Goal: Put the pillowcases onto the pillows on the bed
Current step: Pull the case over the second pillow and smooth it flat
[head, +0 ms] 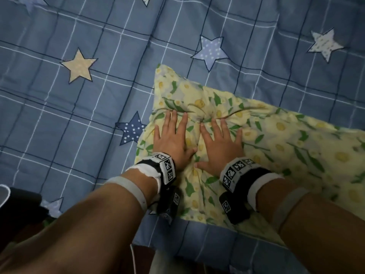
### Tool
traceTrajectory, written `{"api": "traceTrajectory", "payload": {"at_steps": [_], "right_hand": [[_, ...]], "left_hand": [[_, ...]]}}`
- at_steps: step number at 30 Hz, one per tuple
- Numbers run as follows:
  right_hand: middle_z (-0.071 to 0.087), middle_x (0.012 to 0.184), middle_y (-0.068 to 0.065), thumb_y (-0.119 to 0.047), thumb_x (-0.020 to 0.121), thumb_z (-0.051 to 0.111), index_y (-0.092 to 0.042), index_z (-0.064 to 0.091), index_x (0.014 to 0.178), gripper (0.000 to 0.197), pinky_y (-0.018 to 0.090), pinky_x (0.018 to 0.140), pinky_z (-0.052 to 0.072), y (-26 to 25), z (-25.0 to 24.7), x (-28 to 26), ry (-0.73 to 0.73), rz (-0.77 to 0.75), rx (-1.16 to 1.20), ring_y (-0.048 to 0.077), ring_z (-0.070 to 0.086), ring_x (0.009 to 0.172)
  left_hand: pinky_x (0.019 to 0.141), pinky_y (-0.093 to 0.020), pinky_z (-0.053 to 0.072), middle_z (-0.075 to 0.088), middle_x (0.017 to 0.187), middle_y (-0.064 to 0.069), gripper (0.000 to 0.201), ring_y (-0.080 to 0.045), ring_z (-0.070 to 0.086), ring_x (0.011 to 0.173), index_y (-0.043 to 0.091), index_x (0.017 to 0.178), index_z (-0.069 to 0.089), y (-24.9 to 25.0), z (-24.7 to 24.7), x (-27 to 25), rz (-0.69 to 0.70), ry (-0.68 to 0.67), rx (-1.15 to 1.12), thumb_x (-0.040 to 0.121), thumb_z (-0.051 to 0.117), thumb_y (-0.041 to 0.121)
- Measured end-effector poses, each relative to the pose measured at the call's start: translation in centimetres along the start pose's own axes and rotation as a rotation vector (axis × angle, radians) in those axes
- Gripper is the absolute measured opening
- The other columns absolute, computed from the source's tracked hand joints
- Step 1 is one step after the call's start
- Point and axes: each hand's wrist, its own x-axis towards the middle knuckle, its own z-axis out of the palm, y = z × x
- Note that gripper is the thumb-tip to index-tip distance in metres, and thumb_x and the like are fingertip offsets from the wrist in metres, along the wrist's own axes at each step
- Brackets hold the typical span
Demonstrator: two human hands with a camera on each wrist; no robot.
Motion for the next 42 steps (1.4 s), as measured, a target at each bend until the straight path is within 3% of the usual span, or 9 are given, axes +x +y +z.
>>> {"api": "traceTrajectory", "payload": {"at_steps": [5, 7, 11, 17, 26, 31, 35, 37, 42], "right_hand": [[0.033, 0.143, 0.009, -0.065, 0.075, 0.050, -0.025, 0.043, 0.136, 0.073, 0.062, 0.111, 0.021, -1.4, -6.1, -2.0, 0.162, -0.052, 0.076, 0.032, 0.030, 0.134], [0.031, 0.148, 0.008, -0.048, 0.079, 0.052, -0.021, 0.037, 0.141, 0.070, 0.053, 0.113, 0.027, -2.3, -7.2, -0.7, 0.307, -0.162, 0.193, 0.031, 0.030, 0.137], [0.009, 0.164, -0.001, -0.039, 0.093, 0.039, -0.023, 0.009, 0.156, 0.071, 0.051, 0.119, 0.017, -4.4, -4.4, 1.1, 0.023, -0.140, 0.172, 0.023, 0.010, 0.150], [-0.008, 0.164, -0.005, -0.046, 0.092, 0.031, -0.026, -0.003, 0.156, 0.075, 0.052, 0.121, 0.009, -4.0, -1.4, 3.5, -0.042, -0.156, 0.030, 0.020, -0.003, 0.151], [-0.008, 0.164, 0.000, -0.036, 0.097, 0.034, -0.021, 0.000, 0.156, 0.070, 0.052, 0.120, 0.015, -5.0, -3.8, 11.6, -0.015, -0.162, 0.043, 0.027, -0.003, 0.151], [-0.002, 0.165, -0.002, -0.022, 0.089, 0.050, -0.024, 0.001, 0.156, 0.083, 0.051, 0.120, 0.012, -5.1, -3.5, 5.4, 0.052, -0.142, 0.054, 0.024, 0.001, 0.151], [0.024, 0.158, 0.010, -0.021, 0.082, 0.056, -0.017, 0.031, 0.149, 0.072, 0.049, 0.121, 0.016, -5.4, -0.4, -3.6, 0.409, -0.309, 0.202, 0.029, 0.019, 0.147], [0.028, 0.157, 0.011, -0.022, 0.077, 0.060, -0.018, 0.038, 0.146, 0.073, 0.051, 0.119, 0.019, -5.4, 2.4, -7.1, 0.393, -0.343, 0.188, 0.029, 0.023, 0.146], [0.019, 0.162, 0.012, -0.036, 0.081, 0.059, -0.019, 0.030, 0.152, 0.078, 0.050, 0.119, 0.011, -5.3, 9.0, -8.0, 0.155, -0.346, -0.086, 0.028, 0.016, 0.150]], "left_hand": [[0.122, -0.051, 0.014, -0.002, 0.166, 0.001, 0.104, -0.021, -0.001, 0.153, 0.030, 0.156, 0.004, -1.1, -1.5, -4.8, 0.036, 0.082, -0.039, 0.076, 0.054, 0.074], [0.121, -0.046, 0.020, 0.011, 0.165, -0.005, 0.103, -0.025, 0.012, 0.152, 0.024, 0.155, 0.014, -1.2, -2.3, -5.3, 0.051, 0.174, -0.053, 0.074, 0.059, 0.070], [0.122, -0.042, 0.018, 0.002, 0.166, 0.002, 0.094, -0.018, 0.004, 0.153, 0.025, 0.157, 0.005, -1.9, -0.9, -7.6, 0.100, 0.103, -0.048, 0.086, 0.049, 0.067], [0.124, -0.040, -0.002, -0.017, 0.165, 0.005, 0.090, -0.013, -0.017, 0.151, 0.025, 0.157, -0.011, -2.8, 2.6, -7.1, 0.061, 0.002, -0.080, 0.093, 0.037, 0.066], [0.124, -0.044, 0.002, -0.018, 0.165, -0.003, 0.099, -0.020, -0.014, 0.152, 0.021, 0.157, -0.009, -1.4, 1.9, 0.1, -0.078, 0.000, -0.088, 0.090, 0.055, 0.053], [0.124, -0.042, 0.008, -0.004, 0.167, 0.004, 0.095, -0.015, -0.004, 0.153, 0.027, 0.157, 0.003, -1.3, 1.6, -4.5, -0.053, 0.118, -0.138, 0.086, 0.058, 0.058], [0.111, -0.044, 0.034, 0.030, 0.154, -0.003, 0.074, -0.025, 0.031, 0.141, 0.029, 0.151, 0.025, -1.1, 1.3, -10.6, -0.106, 0.232, -0.132, 0.087, 0.053, 0.055], [0.101, -0.044, 0.042, 0.037, 0.146, -0.004, 0.068, -0.027, 0.039, 0.132, 0.029, 0.148, 0.027, -1.7, 1.9, -13.1, -0.132, 0.228, -0.108, 0.089, 0.050, 0.054], [0.120, -0.044, 0.024, 0.000, 0.167, -0.003, 0.075, -0.019, 0.004, 0.153, 0.019, 0.158, -0.001, -3.3, 5.3, -15.0, -0.117, -0.041, -0.052, 0.097, 0.032, 0.048]]}}
